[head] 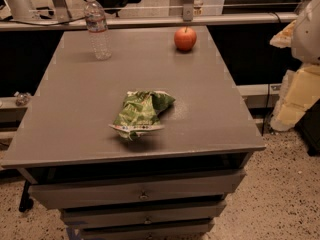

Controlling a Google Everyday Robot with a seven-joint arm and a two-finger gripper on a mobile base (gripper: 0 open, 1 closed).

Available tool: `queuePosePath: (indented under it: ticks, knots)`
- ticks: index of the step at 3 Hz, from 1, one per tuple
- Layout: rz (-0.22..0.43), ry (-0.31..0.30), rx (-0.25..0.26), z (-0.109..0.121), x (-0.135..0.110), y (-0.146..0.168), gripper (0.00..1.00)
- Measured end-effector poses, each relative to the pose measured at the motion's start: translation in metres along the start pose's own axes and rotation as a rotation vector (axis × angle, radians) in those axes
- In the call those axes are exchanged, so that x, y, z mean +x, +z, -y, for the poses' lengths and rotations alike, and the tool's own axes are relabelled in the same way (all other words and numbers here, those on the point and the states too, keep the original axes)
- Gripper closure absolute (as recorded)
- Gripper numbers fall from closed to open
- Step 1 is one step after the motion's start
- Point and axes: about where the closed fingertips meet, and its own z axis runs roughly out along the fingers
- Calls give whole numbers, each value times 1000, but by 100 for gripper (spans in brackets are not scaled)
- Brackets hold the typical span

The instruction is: Move green jalapeno chip bag near water bottle

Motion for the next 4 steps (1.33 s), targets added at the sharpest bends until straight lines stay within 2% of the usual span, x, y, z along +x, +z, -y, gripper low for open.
queuePosePath:
  ticks: [1,2,3,4]
  knots:
    - [0,0,0,0,0,0,0]
    - [68,-36,-3,-2,-18,15,0]
    - [196,-84,-20,-6,-53,47,0]
    - [318,-103,-35,-6,-88,76,0]
